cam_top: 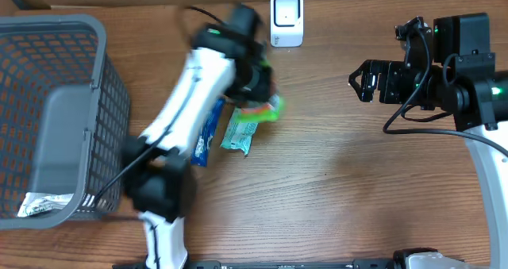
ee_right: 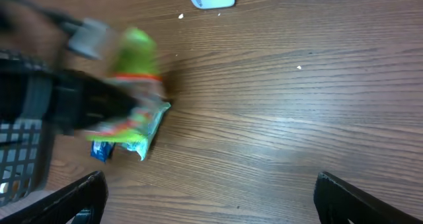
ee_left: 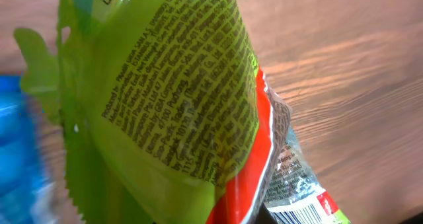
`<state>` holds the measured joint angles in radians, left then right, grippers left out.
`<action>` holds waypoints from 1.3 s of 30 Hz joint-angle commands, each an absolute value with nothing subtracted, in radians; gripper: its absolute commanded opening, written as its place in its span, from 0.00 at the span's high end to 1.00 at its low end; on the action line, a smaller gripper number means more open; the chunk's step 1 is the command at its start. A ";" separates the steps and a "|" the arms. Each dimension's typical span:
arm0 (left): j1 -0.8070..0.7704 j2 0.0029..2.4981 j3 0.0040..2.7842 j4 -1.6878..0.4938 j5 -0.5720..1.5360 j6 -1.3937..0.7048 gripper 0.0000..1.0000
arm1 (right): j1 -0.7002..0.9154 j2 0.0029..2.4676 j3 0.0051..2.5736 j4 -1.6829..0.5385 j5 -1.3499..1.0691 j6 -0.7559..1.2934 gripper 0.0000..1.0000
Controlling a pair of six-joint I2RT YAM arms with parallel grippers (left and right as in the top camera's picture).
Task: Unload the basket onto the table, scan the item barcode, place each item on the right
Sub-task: 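Place the green-red snack bag on the table right of the wipes, then reach into the basket and grasp the white Pantene tube with the left gripper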
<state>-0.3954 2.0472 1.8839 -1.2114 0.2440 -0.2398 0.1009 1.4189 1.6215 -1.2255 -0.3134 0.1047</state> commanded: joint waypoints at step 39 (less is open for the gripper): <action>0.388 1.642 2.341 -1.690 0.026 -0.363 0.05 | 0.105 1.417 1.643 -1.209 -0.308 0.104 0.00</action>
